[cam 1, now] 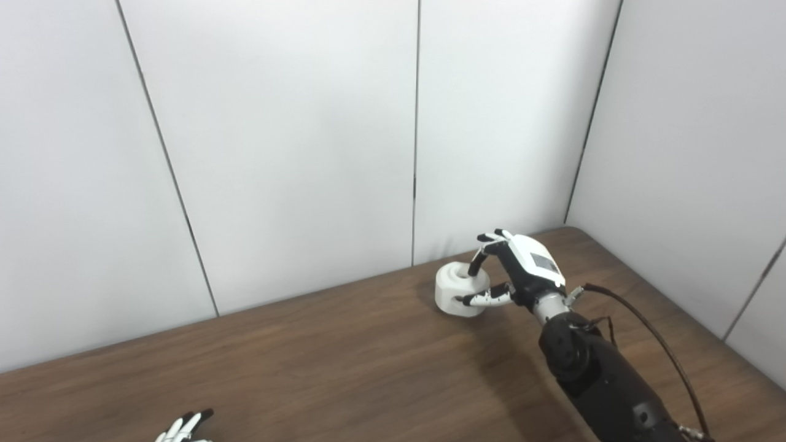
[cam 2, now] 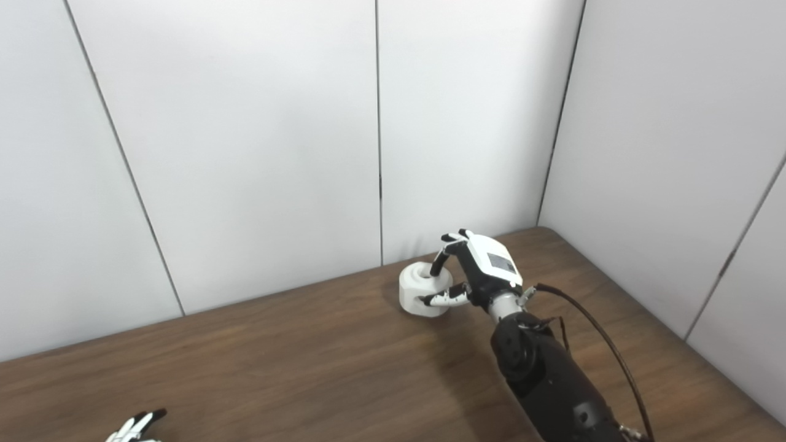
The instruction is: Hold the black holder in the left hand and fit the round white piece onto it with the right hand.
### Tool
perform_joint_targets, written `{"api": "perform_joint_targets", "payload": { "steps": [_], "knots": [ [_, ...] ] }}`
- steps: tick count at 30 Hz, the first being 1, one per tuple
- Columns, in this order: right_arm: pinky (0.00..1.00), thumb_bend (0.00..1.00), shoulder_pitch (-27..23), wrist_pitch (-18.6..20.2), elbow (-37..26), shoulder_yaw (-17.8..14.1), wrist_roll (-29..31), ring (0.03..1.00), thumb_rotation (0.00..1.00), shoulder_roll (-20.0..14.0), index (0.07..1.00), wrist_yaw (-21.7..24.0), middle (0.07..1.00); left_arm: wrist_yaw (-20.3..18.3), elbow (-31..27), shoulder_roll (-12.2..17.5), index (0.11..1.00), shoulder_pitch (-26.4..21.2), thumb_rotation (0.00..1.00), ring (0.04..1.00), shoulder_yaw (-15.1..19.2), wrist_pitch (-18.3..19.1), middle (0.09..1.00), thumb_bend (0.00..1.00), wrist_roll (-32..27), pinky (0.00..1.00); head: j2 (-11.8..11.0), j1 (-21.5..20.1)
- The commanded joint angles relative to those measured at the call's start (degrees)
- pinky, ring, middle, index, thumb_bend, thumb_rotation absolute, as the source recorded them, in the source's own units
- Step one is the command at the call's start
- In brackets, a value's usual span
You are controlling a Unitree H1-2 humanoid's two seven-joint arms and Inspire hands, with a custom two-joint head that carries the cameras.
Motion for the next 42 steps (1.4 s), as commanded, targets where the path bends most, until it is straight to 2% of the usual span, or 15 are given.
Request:
{"api": "perform_joint_targets", "payload": {
  "steps": [1,15,19,20,21,25,26,30,33,42],
  "knots": [
    [0.91,0.51,-1.74,-0.43,-2.2,-1.01,-0.1,0.962,0.14,-1.78,0.479,-0.33,0.874,0.09,-0.74,1.14,0.482,0.08,0.04,1.0,0.59,-0.34,0.961,0.51,-0.03,1.0,0.02,0.0],
    [0.9,0.51,-1.79,-0.33,-2.59,-1.24,0.11,0.956,0.14,-1.96,0.479,1.4,0.877,0.24,-0.47,1.1,0.481,0.03,0.04,1.0,0.55,-0.8,0.959,0.51,-0.16,1.0,-0.26,-0.09],
    [0.9,0.51,-1.75,1.39,-3.42,-1.61,0.91,0.972,0.14,-1.82,0.486,3.08,0.902,0.13,-0.37,1.17,0.481,-0.09,0.04,1.0,0.39,-0.82,0.959,0.51,0.01,1.0,-0.28,-0.03],
    [0.9,0.57,-1.74,2.39,-4.04,-1.72,1.25,0.982,0.17,-1.83,0.529,4.03,0.918,0.06,-0.43,1.17,0.481,-0.11,0.04,1.0,0.38,-0.71,0.959,0.51,0.04,1.0,-0.27,-0.02],
    [0.9,0.72,-1.73,3.3,-4.59,-1.8,1.56,0.99,0.24,-1.85,0.631,4.83,0.935,-0.03,-0.48,1.15,0.481,-0.13,0.04,1.0,0.38,-0.59,0.959,0.51,0.05,1.0,-0.26,-0.03],
    [0.87,0.91,-1.72,4.99,-5.38,-1.9,2.37,0.998,0.37,-2.0,0.812,6.98,0.967,0.28,-0.1,1.1,0.481,-0.23,0.04,1.0,0.43,-0.91,0.957,0.51,-0.03,1.0,-0.46,-0.17],
    [0.9,0.96,-1.75,5.4,-5.39,-1.95,2.77,1.0,0.41,-2.05,0.88,7.64,0.987,0.31,-0.01,1.09,0.481,-0.25,0.04,1.0,0.42,-0.97,0.955,0.51,-0.07,1.0,-0.46,-0.17],
    [0.92,1.0,-1.77,5.8,-5.17,-1.76,3.32,1.0,0.45,-2.28,0.991,8.7,1.0,0.08,0.1,1.18,0.481,-0.39,0.04,1.0,0.34,-1.05,0.958,0.51,-0.23,1.0,-0.49,-0.21],
    [0.91,1.0,-1.75,6.04,-5.09,-1.52,3.44,1.0,0.48,-2.46,1.0,9.36,1.0,0.18,0.29,1.16,0.481,-0.43,0.04,1.0,0.36,-1.18,0.957,0.51,-0.29,1.0,-0.48,-0.22],
    [0.97,1.0,-1.61,6.76,-5.06,-1.88,4.16,1.0,0.48,-2.54,1.0,11.06,1.0,0.26,0.32,1.16,0.481,-0.35,0.05,1.0,0.34,-1.22,0.956,0.51,-0.17,1.0,-0.44,-0.29]
  ]
}}
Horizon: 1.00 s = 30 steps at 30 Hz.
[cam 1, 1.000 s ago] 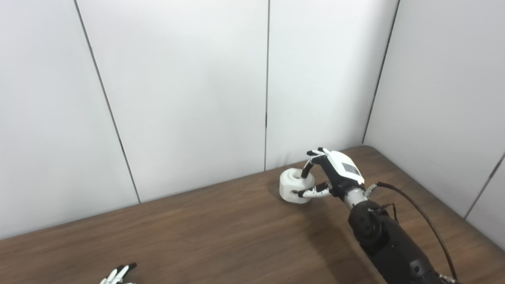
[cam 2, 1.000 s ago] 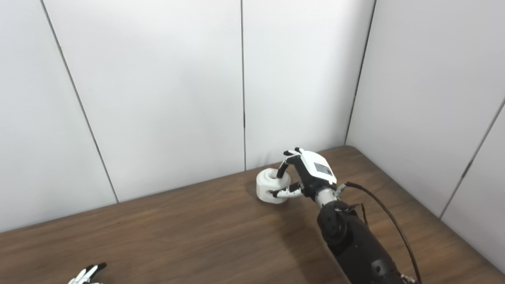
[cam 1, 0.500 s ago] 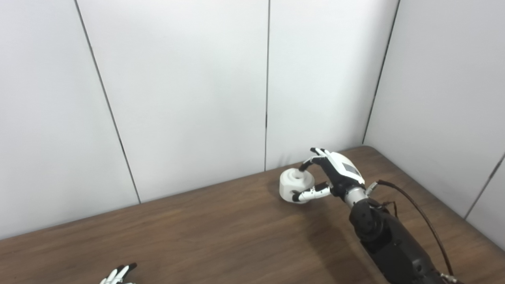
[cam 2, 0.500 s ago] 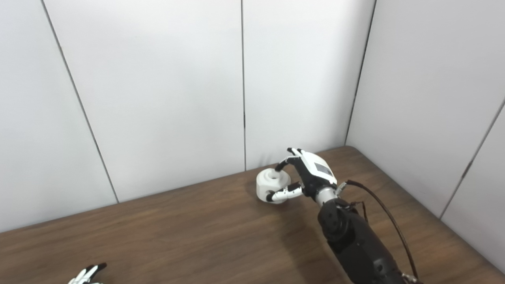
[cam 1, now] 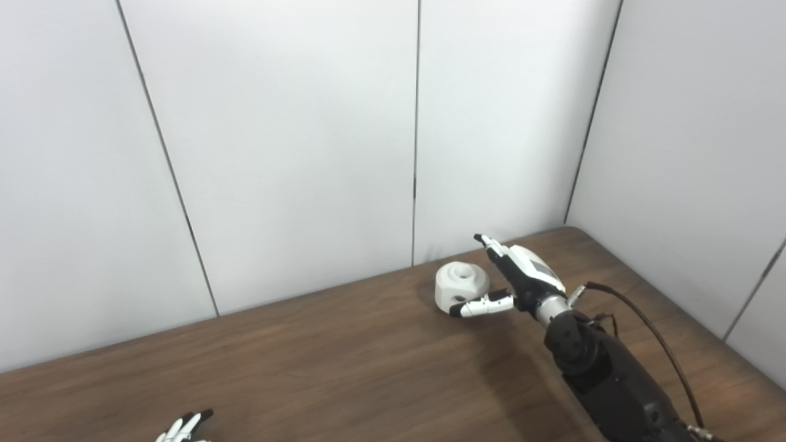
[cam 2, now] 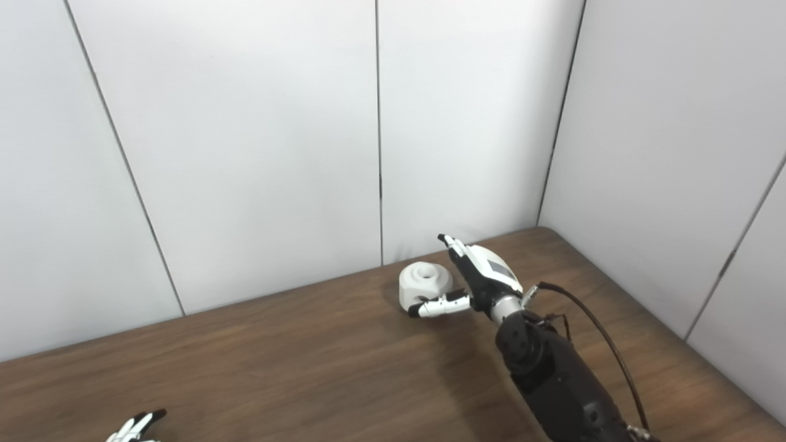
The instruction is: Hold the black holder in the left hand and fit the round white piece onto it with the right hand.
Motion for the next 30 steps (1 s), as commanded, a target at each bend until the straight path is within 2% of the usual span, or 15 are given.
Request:
{"api": "perform_joint_targets", "payload": {
  "steps": [1,8,15,21,30],
  "knots": [
    [0.97,1.0,-2.05,0.32,-1.69,-0.97,0.19,1.0,0.49,-1.93,1.0,-0.16,1.0,0.34,0.28,1.19,0.481,-0.36,0.05,1.0,0.26,-1.11,0.956,0.51,0.07,1.0,0.15,-0.02],
    [0.99,1.0,-2.74,2.4,-0.33,-0.65,-0.08,1.0,0.46,-2.24,1.0,0.09,1.0,0.19,-0.37,1.15,0.481,0.14,0.04,1.0,0.45,-0.93,0.958,0.51,-0.08,1.0,0.26,-0.03],
    [0.99,1.0,-4.15,2.89,4.13,-0.03,-0.19,1.0,0.45,-2.5,1.0,-0.39,1.0,0.18,-1.13,1.08,0.481,0.83,0.04,1.0,0.67,-0.85,0.956,0.51,-0.1,1.0,0.47,0.22],
    [0.94,1.0,-4.73,2.59,6.94,0.38,-0.02,1.0,0.46,-2.31,0.968,-1.12,1.0,0.18,-1.5,1.03,0.481,1.26,0.04,1.0,0.82,-0.6,0.958,0.51,0.24,1.0,0.68,0.39],
    [0.93,1.0,-4.86,2.18,7.78,0.51,0.77,1.0,0.47,-1.57,0.946,-1.65,1.0,-0.05,-1.82,1.02,0.481,1.6,0.04,1.0,0.82,-0.42,0.961,0.51,0.13,1.0,0.72,0.73]
  ]
}}
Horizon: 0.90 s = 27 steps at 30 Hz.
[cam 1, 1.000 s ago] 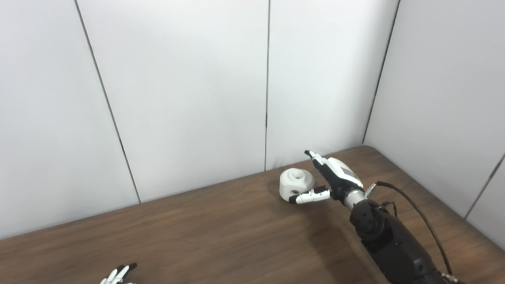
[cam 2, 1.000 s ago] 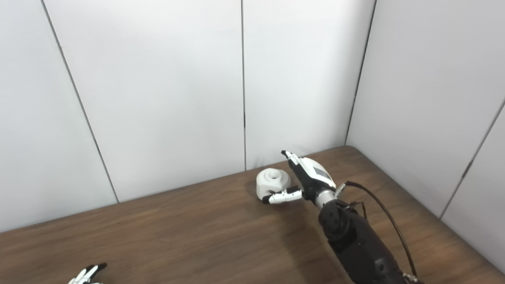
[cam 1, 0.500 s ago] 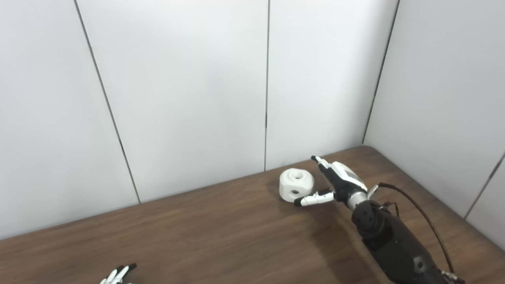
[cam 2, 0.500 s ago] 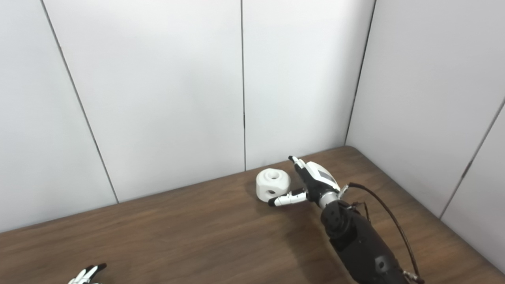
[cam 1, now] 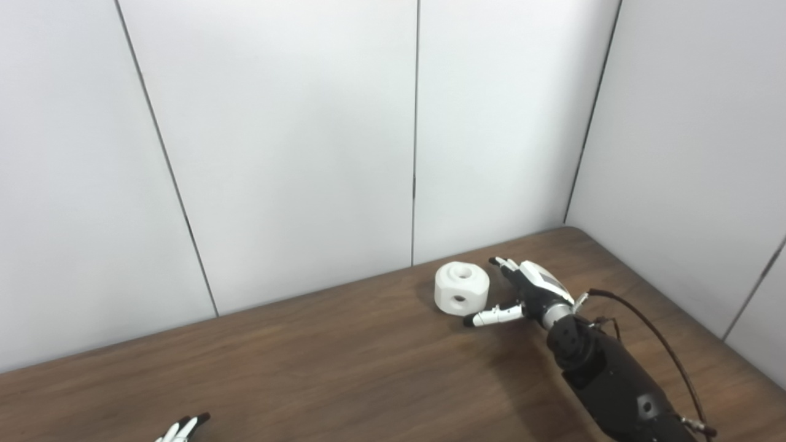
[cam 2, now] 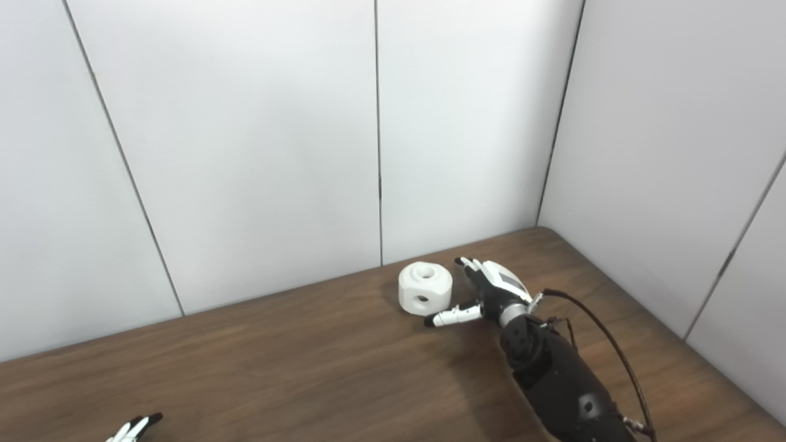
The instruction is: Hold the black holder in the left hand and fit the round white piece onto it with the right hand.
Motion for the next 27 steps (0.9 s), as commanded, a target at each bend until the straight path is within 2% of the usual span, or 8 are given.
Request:
{"api": "perform_joint_targets", "payload": {
  "steps": [1,15,27],
  "knots": [
    [0.93,1.0,-2.89,-1.2,-0.93,-0.32,0.15,1.0,0.47,-1.15,0.946,-1.31,1.0,-0.42,-1.33,1.03,0.481,0.44,0.04,1.0,0.25,0.1,0.961,0.51,0.16,1.0,0.04,0.04],
    [0.92,1.0,-4.04,-1.9,-0.4,0.18,0.33,1.0,0.44,-0.23,0.934,-2.26,1.0,-0.05,-0.94,0.91,0.481,0.78,0.05,1.0,0.25,-0.18,0.959,0.51,0.1,1.0,-0.22,0.46],
    [0.89,1.0,-5.05,-2.71,0.35,0.79,0.62,1.0,0.46,-0.15,0.934,-2.61,1.0,-0.03,-0.99,0.72,0.481,1.02,0.05,1.0,0.32,-0.19,0.962,0.51,-0.19,1.0,-0.28,0.99]
  ]
}}
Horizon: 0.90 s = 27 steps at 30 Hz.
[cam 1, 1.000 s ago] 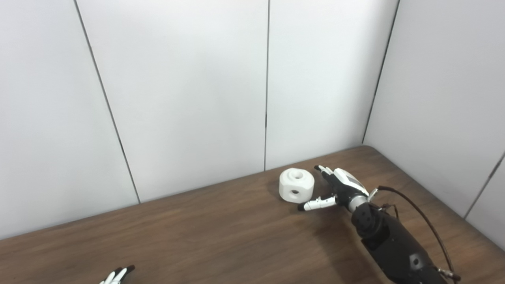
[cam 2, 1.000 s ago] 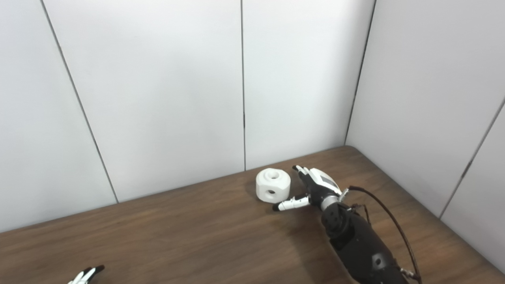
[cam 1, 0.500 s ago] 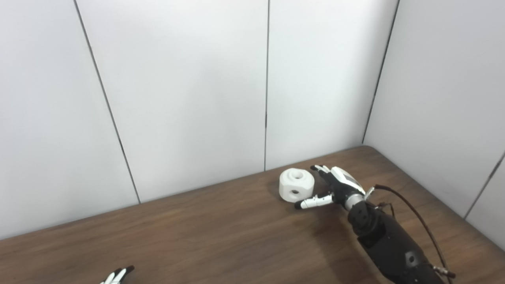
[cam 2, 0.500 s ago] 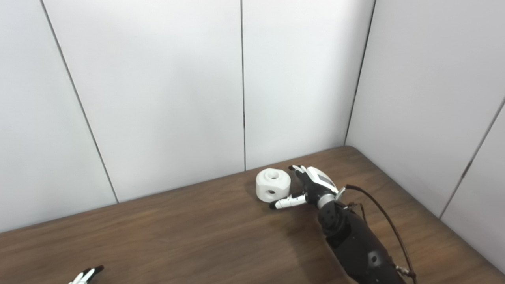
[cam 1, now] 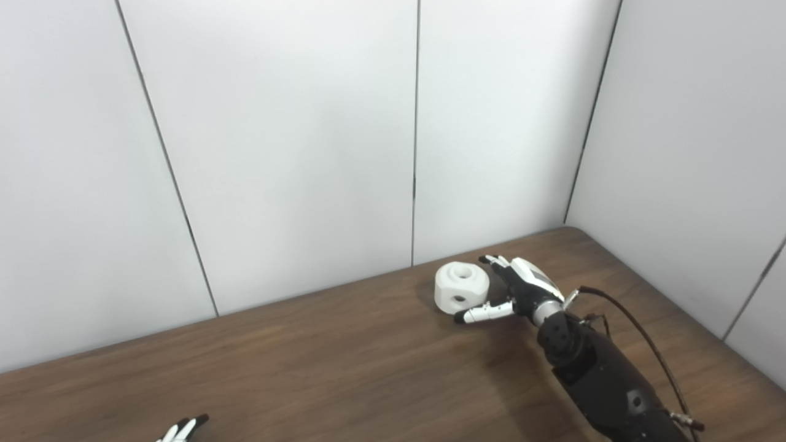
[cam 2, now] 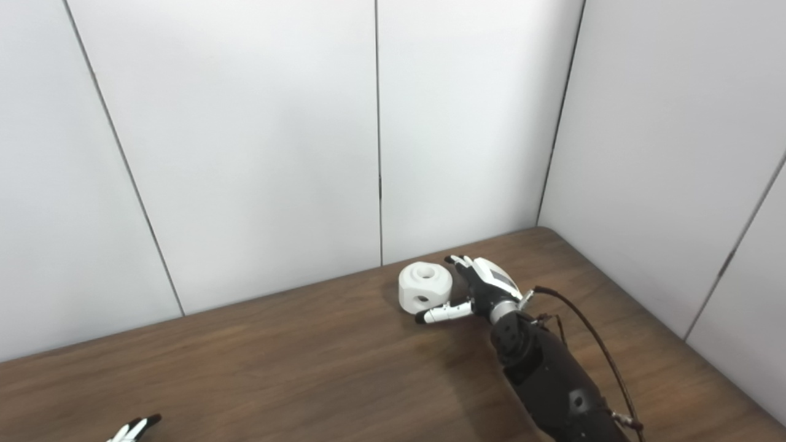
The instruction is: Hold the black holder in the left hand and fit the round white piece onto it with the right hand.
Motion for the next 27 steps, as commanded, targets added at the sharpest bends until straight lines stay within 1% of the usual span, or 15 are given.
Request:
{"api": "perform_joint_targets", "payload": {
  "steps": [1,2,4,5,6,7,8,9,10,12,13,15,18,27],
  "knots": [
    [0.89,0.99,-3.42,-2.39,-0.67,-0.19,-0.38,1.0,0.46,-0.98,0.926,-2.17,1.0,-0.12,-0.85,0.77,0.481,0.67,0.05,1.0,0.2,-0.15,0.961,0.51,-0.09,1.0,0.07,0.02],
    [0.89,0.98,-3.54,-2.81,-0.3,0.06,-0.97,1.0,0.46,-0.92,0.904,-3.13,1.0,-0.07,-0.89,0.74,0.481,0.72,0.05,1.0,0.21,-0.14,0.961,0.51,-0.05,1.0,0.07,0.02],
    [0.82,0.87,-3.71,-3.88,0.76,0.05,-2.15,0.988,0.41,-0.2,0.748,-6.77,0.984,-0.09,-0.9,0.8,0.481,0.78,0.05,1.0,0.2,-0.32,0.96,0.51,-0.17,1.0,0.07,0.02],
    [0.8,0.8,-3.74,-4.38,1.19,-0.07,-2.45,0.971,0.35,0.15,0.654,-8.29,0.959,-0.15,-0.9,0.83,0.481,0.8,0.05,1.0,0.2,-0.38,0.962,0.51,-0.25,1.0,0.07,0.02],
    [0.79,0.76,-3.72,-5.46,1.95,-0.15,-2.9,0.962,0.31,0.61,0.606,-10.67,0.946,-0.21,-0.89,0.86,0.481,0.82,0.05,1.0,0.22,-0.48,0.963,0.51,-0.41,1.0,0.07,0.02],
    [0.77,0.61,-3.75,-6.21,2.65,-0.05,-3.52,0.945,0.22,1.01,0.533,-12.85,0.919,-0.27,-0.89,0.91,0.481,0.84,0.05,1.0,0.22,-0.53,0.963,0.51,-0.48,1.0,0.04,-0.02],
    [0.76,0.56,-3.79,-6.73,3.17,0.04,-3.96,0.936,0.18,1.24,0.508,-14.27,0.903,-0.29,-0.88,0.94,0.481,0.84,0.05,1.0,0.22,-0.57,0.964,0.51,-0.51,1.0,0.04,-0.02],
    [0.76,0.53,-3.86,-7.46,3.87,0.03,-4.14,0.931,0.16,1.59,0.495,-15.78,0.894,-0.31,-0.83,0.99,0.481,0.84,0.05,1.0,0.19,-0.58,0.965,0.51,-0.47,1.0,0.07,-0.03],
    [0.78,0.52,-3.97,-7.88,4.47,0.02,-4.24,0.934,0.15,1.91,0.487,-16.84,0.884,-0.39,-0.82,1.03,0.481,0.85,0.05,1.0,0.17,-0.52,0.967,0.51,-0.44,1.0,0.05,-0.02],
    [0.81,0.51,-4.12,-8.49,5.29,0.13,-4.38,0.936,0.15,2.3,0.483,-18.25,0.876,-0.61,-0.92,1.08,0.481,0.89,0.05,1.0,0.13,-0.23,0.97,0.51,-0.49,1.0,0.09,0.02],
    [0.8,0.51,-4.18,-8.41,5.43,0.31,-4.55,0.931,0.14,2.4,0.482,-18.55,0.871,-0.65,-0.95,1.09,0.481,0.92,0.05,1.0,0.14,-0.13,0.971,0.51,-0.52,1.0,0.09,0.04],
    [0.79,0.51,-4.22,-8.28,5.51,0.56,-4.69,0.926,0.14,2.55,0.481,-18.86,0.867,-0.64,-0.98,1.11,0.48,0.96,0.05,1.0,0.14,0.01,0.971,0.51,-0.48,1.0,0.09,0.04],
    [0.76,0.51,-4.18,-7.7,5.31,0.73,-4.84,0.91,0.14,2.78,0.48,-18.9,0.864,-0.41,-0.84,1.08,0.48,1.02,0.05,1.0,0.25,-0.05,0.97,0.51,-0.5,1.0,0.04,0.05],
    [0.75,0.51,-3.71,-7.28,4.26,0.56,-4.4,0.915,0.14,2.38,0.481,-17.85,0.863,-0.1,-0.59,1.01,0.48,1.03,0.05,1.0,0.42,-0.14,0.969,0.51,-0.57,1.0,0.0,-0.02]
  ]
}}
